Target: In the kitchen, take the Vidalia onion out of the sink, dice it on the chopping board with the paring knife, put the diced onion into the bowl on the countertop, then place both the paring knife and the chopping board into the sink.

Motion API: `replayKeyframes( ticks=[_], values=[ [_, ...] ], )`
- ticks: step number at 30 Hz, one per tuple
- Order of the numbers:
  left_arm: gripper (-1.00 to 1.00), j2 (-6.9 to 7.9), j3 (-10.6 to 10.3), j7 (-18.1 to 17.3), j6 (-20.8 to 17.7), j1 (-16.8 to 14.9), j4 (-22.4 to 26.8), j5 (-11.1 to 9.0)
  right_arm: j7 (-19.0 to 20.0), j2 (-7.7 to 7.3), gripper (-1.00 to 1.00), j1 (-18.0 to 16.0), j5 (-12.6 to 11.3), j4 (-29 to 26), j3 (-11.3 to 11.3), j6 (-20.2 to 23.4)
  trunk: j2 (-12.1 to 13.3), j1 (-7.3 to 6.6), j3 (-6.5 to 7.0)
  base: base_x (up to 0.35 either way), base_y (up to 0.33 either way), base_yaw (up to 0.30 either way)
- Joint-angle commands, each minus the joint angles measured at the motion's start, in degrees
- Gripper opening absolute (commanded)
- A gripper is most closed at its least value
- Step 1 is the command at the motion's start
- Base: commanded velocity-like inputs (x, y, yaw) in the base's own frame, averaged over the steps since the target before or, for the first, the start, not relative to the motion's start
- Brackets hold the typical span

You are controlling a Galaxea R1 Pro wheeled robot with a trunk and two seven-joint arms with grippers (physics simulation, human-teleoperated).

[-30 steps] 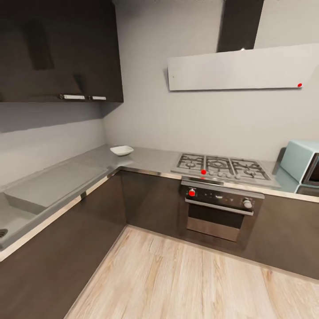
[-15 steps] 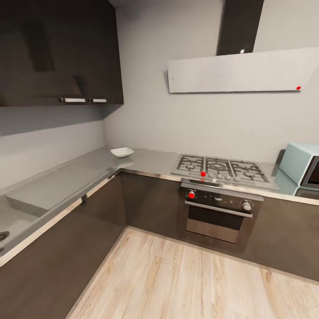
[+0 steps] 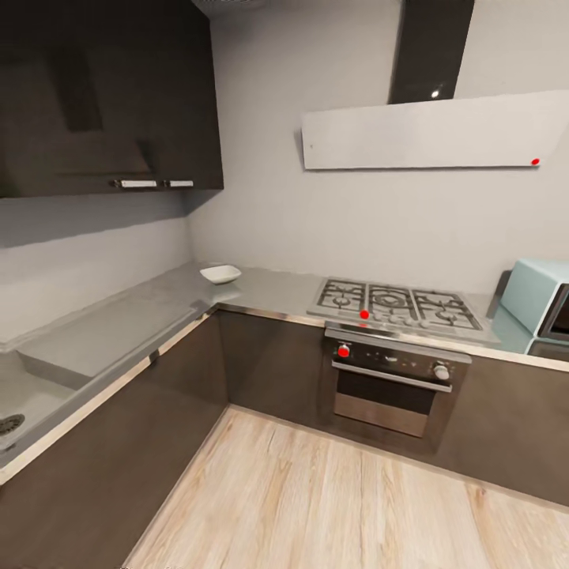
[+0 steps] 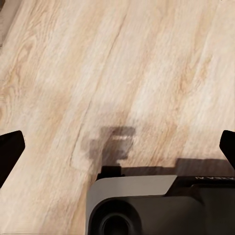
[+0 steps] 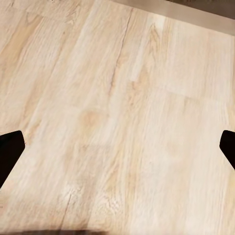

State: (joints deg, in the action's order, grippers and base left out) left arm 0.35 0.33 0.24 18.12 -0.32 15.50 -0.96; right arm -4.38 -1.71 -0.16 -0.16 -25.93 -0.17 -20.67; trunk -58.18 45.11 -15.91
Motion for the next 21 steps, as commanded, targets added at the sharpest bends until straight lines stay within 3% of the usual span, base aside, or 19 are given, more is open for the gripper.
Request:
replayKeyframes(
  ticks=[1, 9, 21],
  values=[
    [1.0, 0.0, 0.02, 0.02, 0.16, -0.03, -0.03, -0.1, -0.1, 0.02, 1.0, -0.02, -0.01, 0.01, -0.01, -0.16, 0.37, -0.22, 0.12, 0.0, 0.0, 0.211],
    [1.0, 0.0, 0.02, 0.02, 0.16, -0.03, -0.03, -0.1, -0.1, 0.04, 1.0, -0.02, -0.01, 0.01, -0.03, -0.16, 3.58, -1.98, 1.56, 0.0, 0.0, 0.215],
    [1.0, 0.0, 0.02, 0.02, 0.16, -0.03, -0.03, -0.1, -0.1, -0.05, 1.0, -0.02, -0.01, 0.02, -0.01, -0.16, 8.39, -4.61, 3.71, 0.0, 0.0, 0.024]
  ],
)
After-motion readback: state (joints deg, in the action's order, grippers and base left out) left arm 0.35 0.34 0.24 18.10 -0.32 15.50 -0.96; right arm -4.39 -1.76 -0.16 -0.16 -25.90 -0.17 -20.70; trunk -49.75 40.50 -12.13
